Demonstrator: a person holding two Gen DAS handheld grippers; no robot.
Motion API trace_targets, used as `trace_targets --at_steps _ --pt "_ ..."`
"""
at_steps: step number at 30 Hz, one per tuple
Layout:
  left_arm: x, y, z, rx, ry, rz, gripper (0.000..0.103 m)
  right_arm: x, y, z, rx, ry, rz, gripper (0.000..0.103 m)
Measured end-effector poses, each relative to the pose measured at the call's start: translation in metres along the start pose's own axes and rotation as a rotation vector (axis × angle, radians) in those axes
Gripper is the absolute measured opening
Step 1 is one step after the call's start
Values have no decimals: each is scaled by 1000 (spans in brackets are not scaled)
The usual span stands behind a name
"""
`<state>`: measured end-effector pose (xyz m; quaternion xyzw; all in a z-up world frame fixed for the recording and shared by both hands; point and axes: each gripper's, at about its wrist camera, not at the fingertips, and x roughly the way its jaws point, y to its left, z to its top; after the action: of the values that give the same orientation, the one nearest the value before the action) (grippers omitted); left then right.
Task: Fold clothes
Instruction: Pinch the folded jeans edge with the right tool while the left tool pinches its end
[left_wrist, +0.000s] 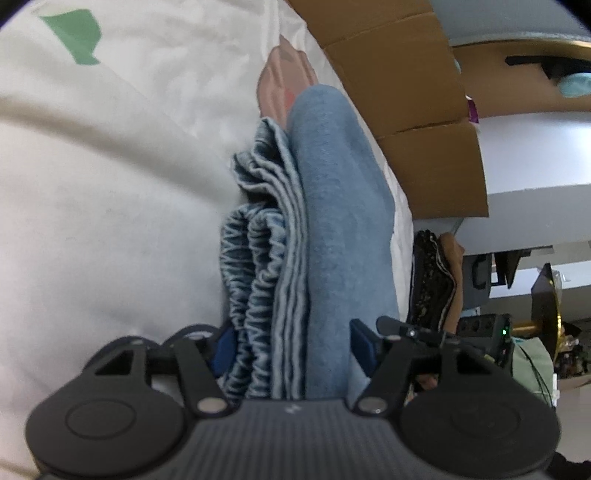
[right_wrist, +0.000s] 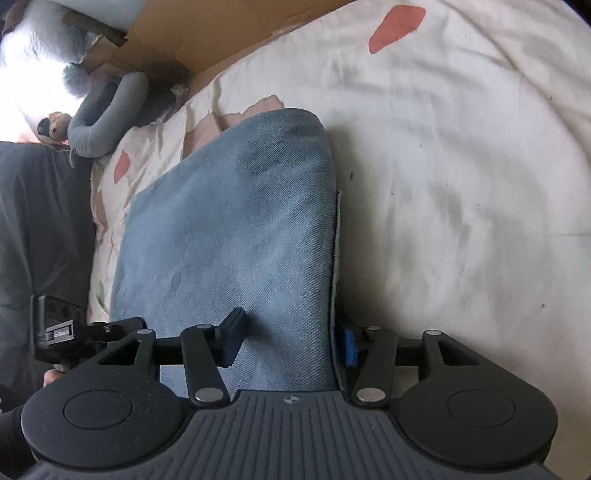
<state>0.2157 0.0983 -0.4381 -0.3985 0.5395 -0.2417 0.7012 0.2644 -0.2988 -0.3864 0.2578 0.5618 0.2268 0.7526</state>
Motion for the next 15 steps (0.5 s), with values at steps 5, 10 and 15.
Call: trace_targets --at_steps 5,10,15 --pt "2 -3 2 9 6 -2 58 3 1 1 -22 -13 24 46" --pt "-2 -5 3 12 16 -6 53 -9 6 3 -49 -27 62 23" --pt "4 -6 3 11 38 1 62 -9 6 4 -47 -24 89 29"
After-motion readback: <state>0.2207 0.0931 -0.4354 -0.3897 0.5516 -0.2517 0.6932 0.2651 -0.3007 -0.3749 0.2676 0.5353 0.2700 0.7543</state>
